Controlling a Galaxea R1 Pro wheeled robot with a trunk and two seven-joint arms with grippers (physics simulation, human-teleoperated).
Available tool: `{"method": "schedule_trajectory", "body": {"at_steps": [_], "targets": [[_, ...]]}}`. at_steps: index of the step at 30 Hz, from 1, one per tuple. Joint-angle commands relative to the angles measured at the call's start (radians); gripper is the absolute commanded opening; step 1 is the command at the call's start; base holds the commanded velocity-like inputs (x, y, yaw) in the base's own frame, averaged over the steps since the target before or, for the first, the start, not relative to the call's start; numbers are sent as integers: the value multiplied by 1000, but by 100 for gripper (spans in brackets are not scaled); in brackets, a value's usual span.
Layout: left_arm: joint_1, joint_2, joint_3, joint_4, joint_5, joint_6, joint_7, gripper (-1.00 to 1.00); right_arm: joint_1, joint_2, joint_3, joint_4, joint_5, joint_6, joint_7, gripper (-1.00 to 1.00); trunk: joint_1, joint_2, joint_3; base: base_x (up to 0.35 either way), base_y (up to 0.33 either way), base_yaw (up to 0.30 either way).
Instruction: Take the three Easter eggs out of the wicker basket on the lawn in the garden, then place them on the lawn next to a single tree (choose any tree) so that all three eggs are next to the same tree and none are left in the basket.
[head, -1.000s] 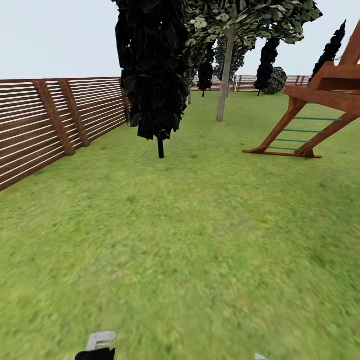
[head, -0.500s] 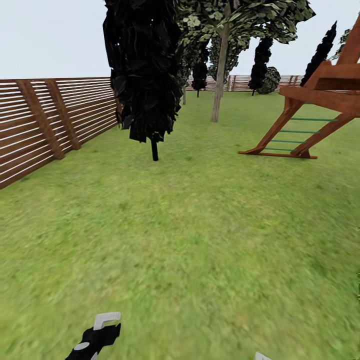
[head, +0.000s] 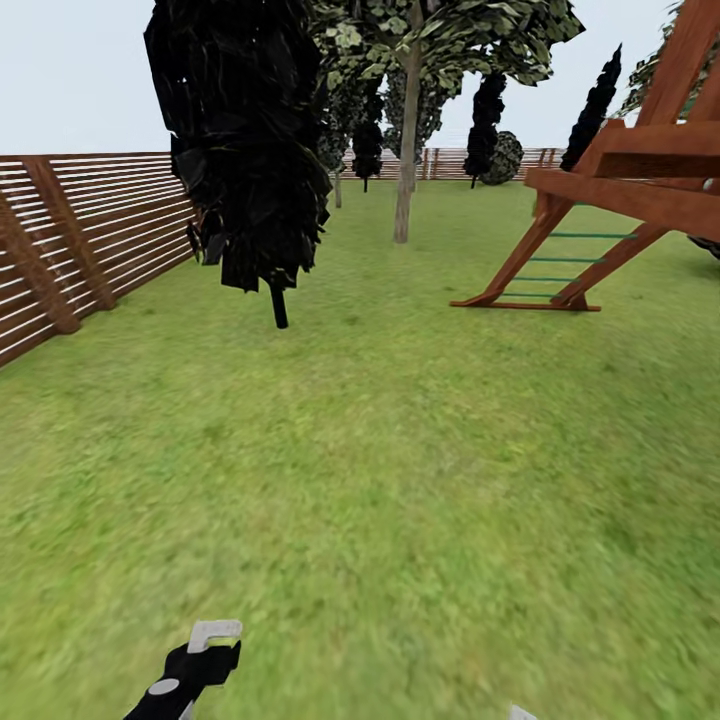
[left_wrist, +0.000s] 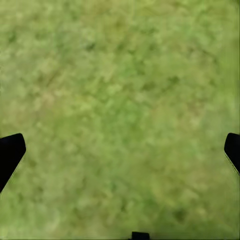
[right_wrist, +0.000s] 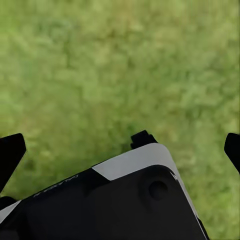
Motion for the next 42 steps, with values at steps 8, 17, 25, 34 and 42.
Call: {"method": "schedule_trajectory", "body": {"at_steps": [8, 17, 25, 34, 42], "targets": [[-1, 1, 4, -4, -9, -6, 1, 100, 0, 9, 0, -1, 0, -2, -4, 100, 1, -1, -2, 336, 0, -3], [-1, 1, 4, -5, -9, -7, 0, 100, 0, 13, 2, 1, 9, -24, -5, 100, 1, -1, -2, 336, 0, 0], [-1, 2, 3, -5, -9, -7, 0, 100, 0, 13, 0, 1, 9, -25, -5, 100, 1, -1, -2, 336, 0, 0], [-1, 2, 3, -5, -9, -31, 0, 100, 1, 13, 0, 2, 10, -25, -5, 100, 1, -1, -2, 336, 0, 0], [-1, 1, 3, -5, -9, -33, 2, 100, 1, 14, 1, 3, 10, -54, -5, 100, 1, -1, -2, 336, 0, 0]]}}
